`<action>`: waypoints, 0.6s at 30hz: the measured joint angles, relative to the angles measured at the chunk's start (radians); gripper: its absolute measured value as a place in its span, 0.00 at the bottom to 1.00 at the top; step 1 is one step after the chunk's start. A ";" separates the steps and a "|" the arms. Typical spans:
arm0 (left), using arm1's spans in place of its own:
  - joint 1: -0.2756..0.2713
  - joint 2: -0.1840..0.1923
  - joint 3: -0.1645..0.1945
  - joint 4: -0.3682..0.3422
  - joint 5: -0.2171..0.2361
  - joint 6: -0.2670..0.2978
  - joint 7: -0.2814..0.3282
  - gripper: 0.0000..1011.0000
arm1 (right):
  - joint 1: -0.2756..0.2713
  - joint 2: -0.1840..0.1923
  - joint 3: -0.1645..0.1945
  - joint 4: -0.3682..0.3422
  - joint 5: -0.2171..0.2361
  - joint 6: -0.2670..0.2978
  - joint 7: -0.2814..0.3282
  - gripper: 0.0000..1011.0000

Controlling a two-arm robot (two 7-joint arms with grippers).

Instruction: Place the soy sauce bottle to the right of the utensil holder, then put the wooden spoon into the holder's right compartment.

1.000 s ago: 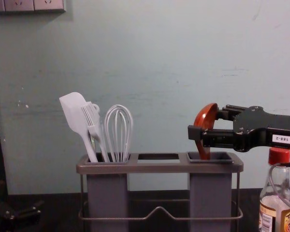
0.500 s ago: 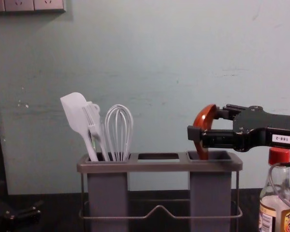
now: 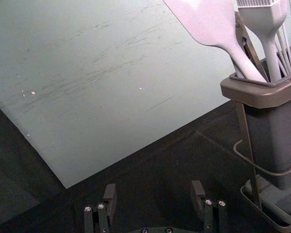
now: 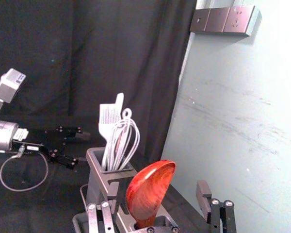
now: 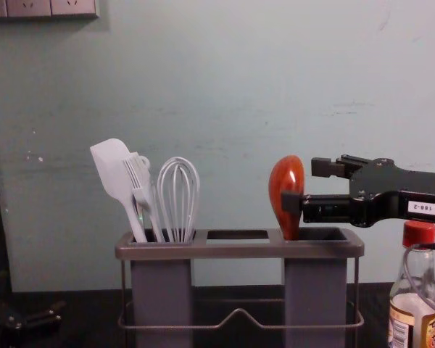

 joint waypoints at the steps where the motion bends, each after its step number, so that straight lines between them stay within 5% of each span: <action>1: 0.000 0.000 0.000 0.000 0.000 0.000 0.000 0.99 | 0.000 0.000 0.000 0.000 0.000 0.000 0.000 0.99; 18: 0.000 0.000 0.000 0.000 0.000 0.000 0.000 0.99 | -0.028 0.017 0.015 -0.064 0.021 0.011 -0.005 0.99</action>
